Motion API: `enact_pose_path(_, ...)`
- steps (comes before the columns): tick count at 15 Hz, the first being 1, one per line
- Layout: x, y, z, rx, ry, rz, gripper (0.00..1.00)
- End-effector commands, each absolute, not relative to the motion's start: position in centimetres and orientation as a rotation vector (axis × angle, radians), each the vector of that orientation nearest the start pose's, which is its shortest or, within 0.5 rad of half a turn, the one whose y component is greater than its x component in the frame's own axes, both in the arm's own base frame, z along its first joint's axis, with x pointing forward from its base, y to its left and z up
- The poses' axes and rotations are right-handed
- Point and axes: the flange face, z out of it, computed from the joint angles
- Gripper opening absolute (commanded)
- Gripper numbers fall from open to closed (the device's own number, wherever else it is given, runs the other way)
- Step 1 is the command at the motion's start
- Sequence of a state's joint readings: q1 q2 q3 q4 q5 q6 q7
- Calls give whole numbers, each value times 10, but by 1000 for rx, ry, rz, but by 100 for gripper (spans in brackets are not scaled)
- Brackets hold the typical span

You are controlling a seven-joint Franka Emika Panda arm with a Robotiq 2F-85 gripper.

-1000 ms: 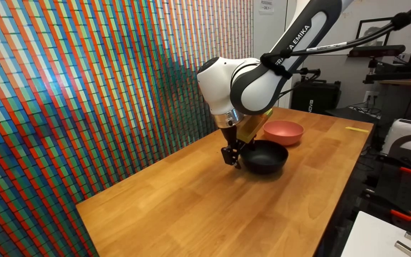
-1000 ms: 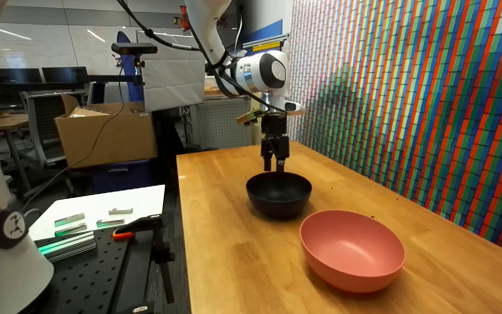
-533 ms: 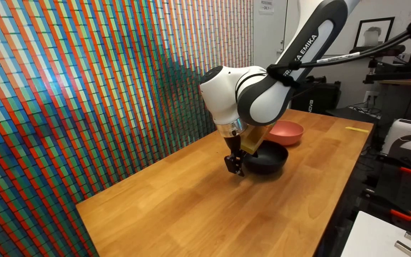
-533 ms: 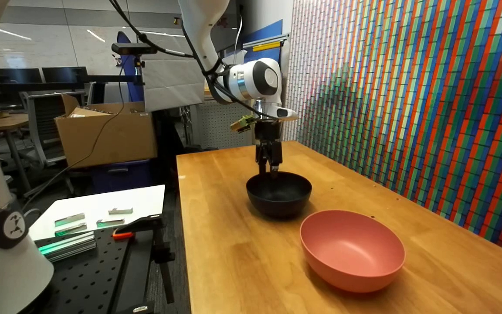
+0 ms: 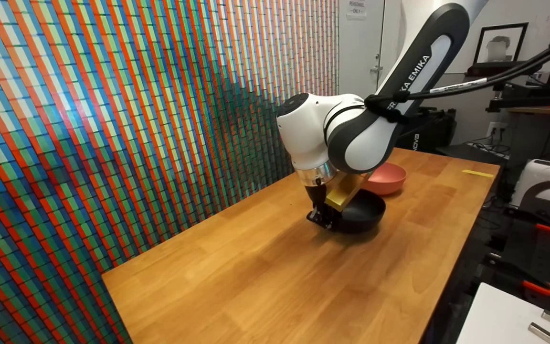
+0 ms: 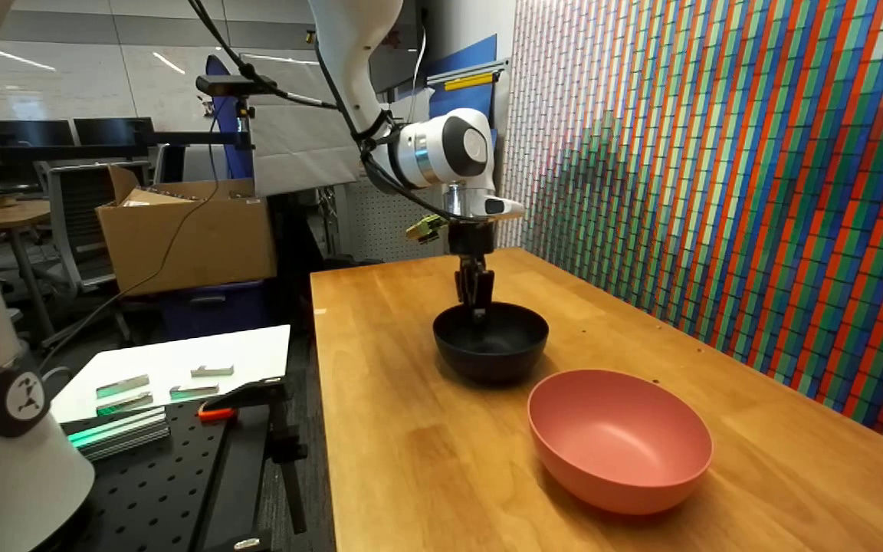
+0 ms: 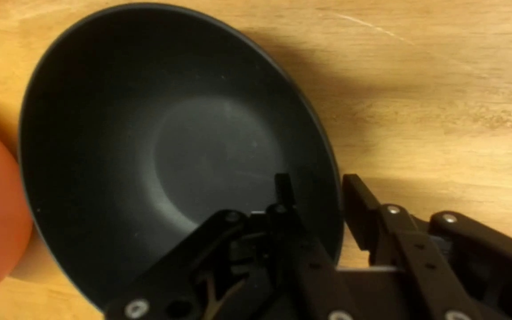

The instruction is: Stack the bowls

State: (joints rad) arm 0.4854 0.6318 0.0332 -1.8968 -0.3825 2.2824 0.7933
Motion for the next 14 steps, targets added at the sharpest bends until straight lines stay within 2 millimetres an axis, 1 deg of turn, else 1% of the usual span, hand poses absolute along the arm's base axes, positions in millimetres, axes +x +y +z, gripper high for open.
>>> enact_pose_path(1,526,279,160,-3480,17,18,5)
enact_pose_path(2,526,277,160,-3483,10,24,1)
enact_pose_path(4,526,273,161,-3483,7,40,0)
enact_pose_path(5,526,272,162,-3484,12,40,3)
enact_pose_path(8,528,270,167,-3493,2,37,3)
enact_pose_path(10,531,271,175,-3496,-2,9,3)
enact_pose_path(13,535,272,194,-3493,-3,-38,3)
enact_pose_path(14,537,272,203,-3492,-1,-60,3)
